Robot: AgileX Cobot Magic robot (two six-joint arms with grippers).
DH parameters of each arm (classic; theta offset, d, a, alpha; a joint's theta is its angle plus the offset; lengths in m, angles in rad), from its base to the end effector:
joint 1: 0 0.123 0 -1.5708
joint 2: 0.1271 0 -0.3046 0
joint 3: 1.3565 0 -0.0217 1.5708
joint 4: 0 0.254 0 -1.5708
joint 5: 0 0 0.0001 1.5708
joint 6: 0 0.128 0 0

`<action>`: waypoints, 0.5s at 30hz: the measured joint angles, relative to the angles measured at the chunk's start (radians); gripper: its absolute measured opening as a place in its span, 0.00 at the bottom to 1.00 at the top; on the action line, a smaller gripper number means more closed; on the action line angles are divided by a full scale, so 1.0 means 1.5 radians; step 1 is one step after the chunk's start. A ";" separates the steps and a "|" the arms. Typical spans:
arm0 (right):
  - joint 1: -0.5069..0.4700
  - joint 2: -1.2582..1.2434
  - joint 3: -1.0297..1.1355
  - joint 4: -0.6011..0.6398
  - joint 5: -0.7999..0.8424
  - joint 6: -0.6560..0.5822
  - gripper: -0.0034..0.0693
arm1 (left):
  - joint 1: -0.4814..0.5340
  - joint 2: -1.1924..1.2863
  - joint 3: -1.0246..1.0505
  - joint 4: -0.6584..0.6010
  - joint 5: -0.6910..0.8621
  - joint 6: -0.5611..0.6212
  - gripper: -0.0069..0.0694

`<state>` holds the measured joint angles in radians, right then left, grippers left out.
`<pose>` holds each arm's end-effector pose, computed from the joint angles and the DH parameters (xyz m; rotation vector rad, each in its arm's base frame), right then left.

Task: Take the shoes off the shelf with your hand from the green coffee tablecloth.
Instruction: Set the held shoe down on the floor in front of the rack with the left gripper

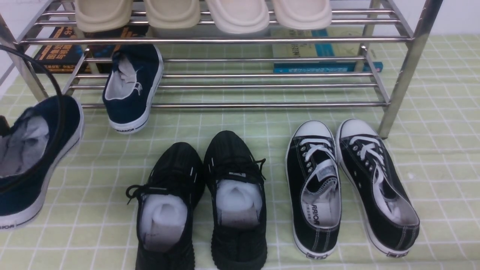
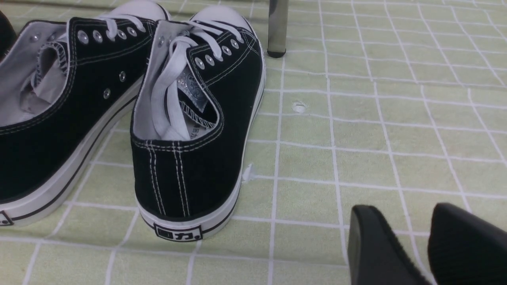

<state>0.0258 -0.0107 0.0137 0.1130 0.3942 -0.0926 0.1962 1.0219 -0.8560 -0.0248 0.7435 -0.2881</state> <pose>0.0704 0.0074 0.1625 -0.0429 1.8783 0.0665 0.2135 0.0402 0.3087 -0.5876 2.3207 -0.0718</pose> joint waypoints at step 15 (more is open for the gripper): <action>0.000 0.000 0.000 0.000 0.000 0.000 0.37 | 0.000 0.158 0.175 0.017 -0.169 0.000 0.18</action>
<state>0.0258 -0.0107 0.0137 0.1130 0.3942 -0.0926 0.1962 1.2592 -0.5938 0.0000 0.4906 -0.2881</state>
